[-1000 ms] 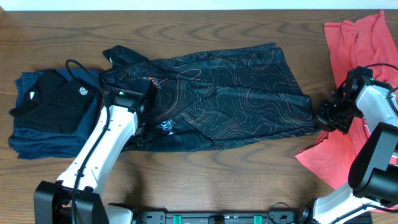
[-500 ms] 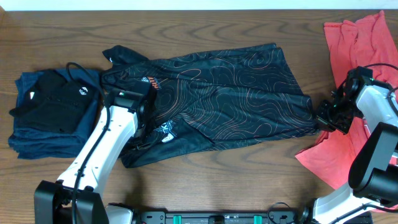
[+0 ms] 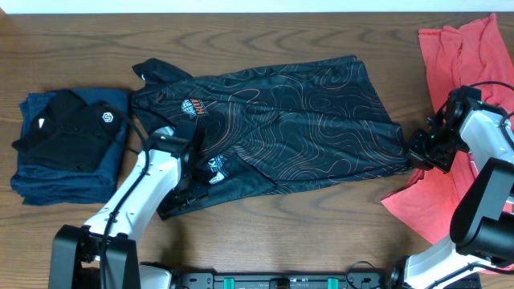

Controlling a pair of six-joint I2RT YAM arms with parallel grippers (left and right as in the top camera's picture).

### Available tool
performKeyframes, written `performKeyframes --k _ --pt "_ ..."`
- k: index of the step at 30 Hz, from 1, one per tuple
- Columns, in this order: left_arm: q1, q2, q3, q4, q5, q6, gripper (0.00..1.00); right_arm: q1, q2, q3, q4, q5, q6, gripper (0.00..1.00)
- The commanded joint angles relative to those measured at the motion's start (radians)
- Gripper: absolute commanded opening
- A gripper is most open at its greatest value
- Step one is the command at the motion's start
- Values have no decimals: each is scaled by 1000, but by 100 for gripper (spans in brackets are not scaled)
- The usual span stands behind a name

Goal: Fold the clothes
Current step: 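Tug the shirt's lower-left corner down with the left gripper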

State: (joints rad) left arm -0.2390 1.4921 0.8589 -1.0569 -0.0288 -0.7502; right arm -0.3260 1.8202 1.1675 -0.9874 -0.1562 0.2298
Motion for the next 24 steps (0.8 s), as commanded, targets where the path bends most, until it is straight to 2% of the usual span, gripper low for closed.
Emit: performKeyframes --k 1,7,12,24 --pt "5 -7 -14 15 11 -86 67 -9 -19 16 -1 11 -11 1" --pt "5 -7 -81 107 11 -205 67 -9 -19 16 -1 10 -19 1" --pt "14 -7 -132 192 10 -256 67 -9 -19 16 -1 11 -19 1" --pt "93 -7 -132 184 -13 -257 67 -9 -19 16 -1 11 -19 1"
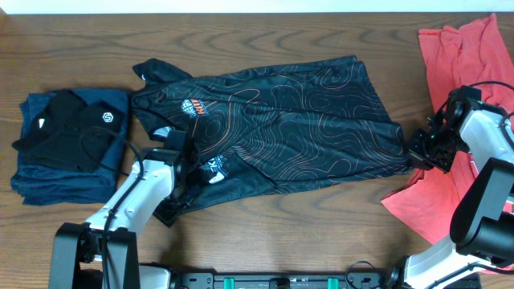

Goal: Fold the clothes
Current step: 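Tug the shirt's lower-left corner down with the left gripper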

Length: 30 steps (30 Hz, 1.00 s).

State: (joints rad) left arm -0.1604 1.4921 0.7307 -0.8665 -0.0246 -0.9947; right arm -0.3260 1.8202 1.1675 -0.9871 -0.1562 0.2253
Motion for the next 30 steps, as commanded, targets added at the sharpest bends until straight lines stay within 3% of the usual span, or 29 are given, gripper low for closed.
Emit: performKeyframes --k 1,16,21,25,27,30 --pt "17 -7 -3 -5 -21 -13 67 -9 -19 16 -1 11 -14 1" --pt "20 -7 -58 47 -39 -13 66 -9 -19 16 -2 11 -18 1" --pt "20 -7 -58 51 -40 -12 33 -9 -19 16 -3 11 -18 1" --pt "20 -7 -57 66 -56 14 15 -9 -19 16 -4 11 -18 1" --pt "20 -7 -57 65 -74 14 7 -9 -19 16 -4 11 -18 1" --pt "20 -8 -57 66 -77 24 6 -9 -19 16 -3 11 -18 1"
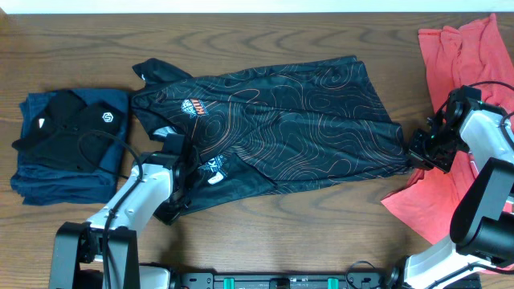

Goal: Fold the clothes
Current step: 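Tug the shirt's lower-left corner down with the left gripper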

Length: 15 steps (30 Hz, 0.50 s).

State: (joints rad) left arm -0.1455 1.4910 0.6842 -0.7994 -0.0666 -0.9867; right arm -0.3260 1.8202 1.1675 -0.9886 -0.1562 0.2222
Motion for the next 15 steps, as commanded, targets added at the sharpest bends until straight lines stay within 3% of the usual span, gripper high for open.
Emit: performKeyframes --k 1,6,7,8,10,11,12,15 --pt "5 -6 -10 -2 -35 24 6 -9 -19 16 -2 11 -15 1" --pt "5 -6 -4 -13 -30 36 7 -9 -19 16 -1 11 -15 1" --pt "5 -6 -3 -29 -30 36 11 -9 -19 16 -1 11 -15 1" --pt "5 -6 -3 -39 -31 35 22 -9 -19 16 -1 11 -15 1" --pt "5 -6 -3 -60 -31 22 83 -9 -19 16 -1 11 -18 1" --pt "5 -6 -3 -61 -30 4 95 -9 -19 16 0 11 -18 1" --pt "5 -6 -3 -60 -26 -15 99 -9 -19 16 0 11 -18 1" --pt "5 -6 -3 -42 -8 -48 98 -9 -19 16 0 11 -18 1"
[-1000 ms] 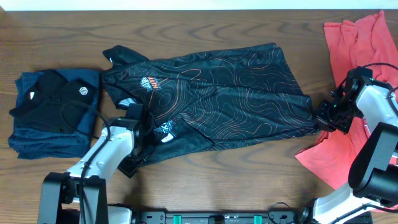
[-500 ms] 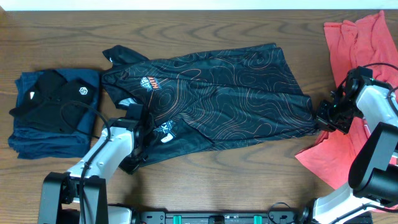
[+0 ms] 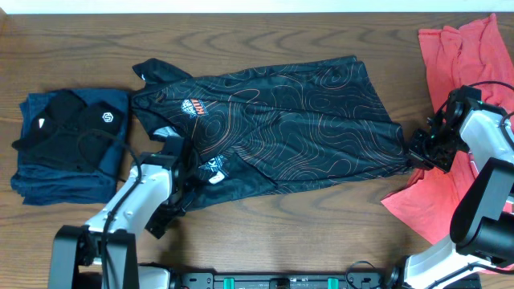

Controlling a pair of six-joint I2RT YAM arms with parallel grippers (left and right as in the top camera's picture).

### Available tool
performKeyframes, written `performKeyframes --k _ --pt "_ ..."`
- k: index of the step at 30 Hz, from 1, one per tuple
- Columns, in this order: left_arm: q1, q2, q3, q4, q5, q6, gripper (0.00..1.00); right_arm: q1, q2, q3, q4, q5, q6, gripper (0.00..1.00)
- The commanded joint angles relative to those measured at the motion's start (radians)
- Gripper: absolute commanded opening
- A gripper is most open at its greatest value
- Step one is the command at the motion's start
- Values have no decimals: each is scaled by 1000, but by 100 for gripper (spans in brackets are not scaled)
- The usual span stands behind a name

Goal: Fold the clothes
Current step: 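Tug the shirt's lower-left corner down with the left gripper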

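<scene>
A black jersey with orange contour lines lies spread flat across the middle of the table, collar to the left. My left gripper is at its near-left sleeve, which bunches under the wrist; the jaws look shut on that sleeve, though the wrist partly hides them. At the jersey's right hem corner, my right gripper is shut on the fabric.
A folded stack of navy and black clothes sits at the left. A coral-red garment lies crumpled at the right edge, partly under the right arm. The table's front edge is close below the left arm.
My left gripper has moved a little toward the front edge, and the sleeve end has shifted with it. The right gripper and the rest of the jersey have stayed put.
My left gripper was first over the near-left sleeve beside the white logo, with the right gripper on the hem corner. At each later moment the left wrist sat lower and closer to the front edge, with the sleeve end trailing down-left with it. The right arm held still.
</scene>
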State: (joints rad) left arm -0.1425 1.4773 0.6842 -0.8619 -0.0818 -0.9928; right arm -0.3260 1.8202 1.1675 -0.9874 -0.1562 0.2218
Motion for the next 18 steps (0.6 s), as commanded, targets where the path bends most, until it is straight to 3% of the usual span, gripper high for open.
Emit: performKeyframes --k 1,12,15,17,18 --pt "2 7 -4 30 8 -42 98 -9 -19 16 -1 11 -18 1" --pt "2 8 -6 120 11 -37 98 -9 -19 16 -2 11 -18 1" --pt "2 7 -6 113 50 -33 90 -9 -19 16 -2 11 -18 1" --pt "2 7 -6 108 57 -30 77 -9 -19 16 -2 11 -18 1" --pt "2 7 -6 108 56 -24 62 -9 -19 16 -2 11 -18 1"
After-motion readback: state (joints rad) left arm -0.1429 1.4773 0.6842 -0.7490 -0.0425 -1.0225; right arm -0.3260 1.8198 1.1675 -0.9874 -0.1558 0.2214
